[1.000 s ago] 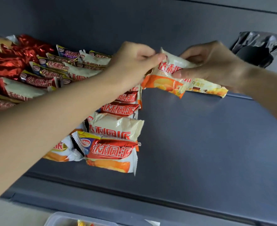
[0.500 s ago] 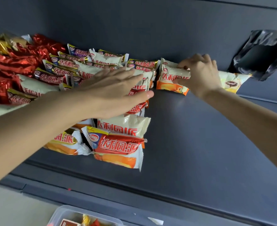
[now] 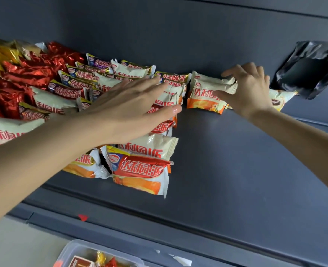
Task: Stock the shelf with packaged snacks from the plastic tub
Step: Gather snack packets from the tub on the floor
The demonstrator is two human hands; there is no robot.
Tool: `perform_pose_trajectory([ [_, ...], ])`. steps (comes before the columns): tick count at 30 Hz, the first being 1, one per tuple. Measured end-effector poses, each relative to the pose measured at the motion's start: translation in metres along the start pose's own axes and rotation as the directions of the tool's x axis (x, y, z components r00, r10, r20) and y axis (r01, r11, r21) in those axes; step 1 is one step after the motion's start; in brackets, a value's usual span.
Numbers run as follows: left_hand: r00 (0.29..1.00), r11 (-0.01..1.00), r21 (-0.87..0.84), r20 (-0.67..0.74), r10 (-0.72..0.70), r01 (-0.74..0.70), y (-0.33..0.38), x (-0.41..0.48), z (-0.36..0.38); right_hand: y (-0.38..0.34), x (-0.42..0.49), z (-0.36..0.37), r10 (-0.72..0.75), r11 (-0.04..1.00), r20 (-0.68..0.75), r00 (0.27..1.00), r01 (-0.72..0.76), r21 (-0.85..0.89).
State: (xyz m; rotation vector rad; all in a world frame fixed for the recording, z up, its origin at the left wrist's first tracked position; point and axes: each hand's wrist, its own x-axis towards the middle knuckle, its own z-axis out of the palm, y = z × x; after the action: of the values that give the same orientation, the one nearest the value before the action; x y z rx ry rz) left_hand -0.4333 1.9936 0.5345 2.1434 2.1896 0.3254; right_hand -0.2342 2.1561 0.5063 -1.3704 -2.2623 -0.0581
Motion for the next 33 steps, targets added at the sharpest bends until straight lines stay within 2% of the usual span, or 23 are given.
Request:
perform_pose_trajectory([
  [3,0.999,1.0,-0.018,0.034,0.015,-0.014,0.009,-0.004,0.0,-0.002,-0.007,-0.011,-0.03,0.999,0.019,0.999,0.029,0.027],
  [7,0.996,0.997,0.044,0.065,0.066,-0.069,0.015,-0.011,-0.006,-0.014,-0.028,-0.03,-0.105,0.994,0.056,0.993,0.104,0.019],
  [10,0.993,0.995,0.043,0.082,0.088,-0.092,0.017,-0.021,-0.01,-0.026,-0.051,-0.046,-0.189,0.98,0.101,0.977,0.194,-0.048],
  [13,0.992,0.991,0.057,0.049,0.117,-0.12,0.017,-0.041,-0.015,-0.041,-0.083,-0.063,-0.255,0.946,0.205,0.945,0.288,-0.147],
  [18,0.985,0.981,0.095,0.021,0.17,-0.171,0.012,-0.101,-0.029,-0.08,-0.154,-0.095,-0.162,0.939,0.343,0.925,0.251,-0.234],
  [21,0.977,0.972,0.1,0.031,0.209,-0.211,-0.001,-0.162,-0.041,-0.114,-0.201,-0.111,-0.172,0.929,0.381,0.908,0.278,-0.243],
  [25,0.965,0.969,0.094,0.153,0.212,-0.228,-0.034,-0.249,-0.048,-0.16,-0.257,-0.123,-0.207,0.941,0.396,0.895,0.292,-0.168],
  [28,0.943,0.972,0.101,0.282,0.175,-0.211,-0.061,-0.306,-0.024,-0.184,-0.296,-0.11,-0.227,0.943,0.417,0.88,0.305,-0.13],
  [31,0.888,0.983,0.094,0.449,0.099,-0.157,-0.088,-0.35,0.024,-0.198,-0.335,-0.075,-0.24,0.947,0.51,0.826,0.315,-0.064],
  [33,0.858,0.992,0.088,0.512,0.035,-0.094,-0.111,-0.369,0.064,-0.202,-0.36,-0.04,-0.239,0.955,0.578,0.78,0.296,-0.005],
])
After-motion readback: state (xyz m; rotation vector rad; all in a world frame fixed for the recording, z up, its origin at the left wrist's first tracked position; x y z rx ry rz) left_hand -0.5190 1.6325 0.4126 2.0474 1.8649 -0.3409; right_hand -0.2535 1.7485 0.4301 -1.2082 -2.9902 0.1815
